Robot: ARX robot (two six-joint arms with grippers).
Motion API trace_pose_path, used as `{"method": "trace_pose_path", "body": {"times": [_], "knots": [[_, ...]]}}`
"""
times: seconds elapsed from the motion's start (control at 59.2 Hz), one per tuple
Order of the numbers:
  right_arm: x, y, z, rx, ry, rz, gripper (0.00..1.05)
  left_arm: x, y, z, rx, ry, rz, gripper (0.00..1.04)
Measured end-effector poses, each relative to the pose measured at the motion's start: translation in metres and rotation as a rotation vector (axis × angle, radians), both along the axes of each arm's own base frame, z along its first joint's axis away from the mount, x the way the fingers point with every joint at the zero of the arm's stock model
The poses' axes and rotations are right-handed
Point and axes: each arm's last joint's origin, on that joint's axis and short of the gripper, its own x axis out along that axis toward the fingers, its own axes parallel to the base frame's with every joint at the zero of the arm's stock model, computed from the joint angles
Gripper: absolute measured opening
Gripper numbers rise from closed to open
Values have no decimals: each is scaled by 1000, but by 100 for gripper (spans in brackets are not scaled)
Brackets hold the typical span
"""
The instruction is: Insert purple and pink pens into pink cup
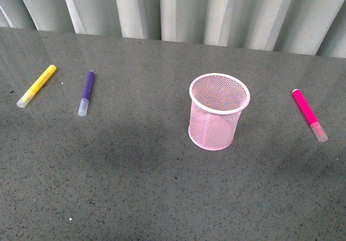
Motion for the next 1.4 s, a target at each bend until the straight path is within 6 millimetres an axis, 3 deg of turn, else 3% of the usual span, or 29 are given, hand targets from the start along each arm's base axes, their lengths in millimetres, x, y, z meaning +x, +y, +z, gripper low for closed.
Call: {"method": "trace_pose_path", "body": {"times": [0.27, 0.49, 0.709, 1.115, 1.402], "knots": [[0, 0, 0, 0, 0, 1, 98, 96, 0, 23, -12, 134, -132, 98], [0, 0, 0, 0, 0, 1, 98, 156, -8, 14, 40, 268, -215, 98], [0, 0, 0, 0, 0, 0, 98, 191, -24, -10, 71, 383, -281, 98], [0, 0, 0, 0, 0, 1, 98, 227, -44, -53, 199, 516, -321, 98], [0, 0, 0, 0, 0, 1, 98, 253, -55, -62, 243, 519, -297, 98]]}}
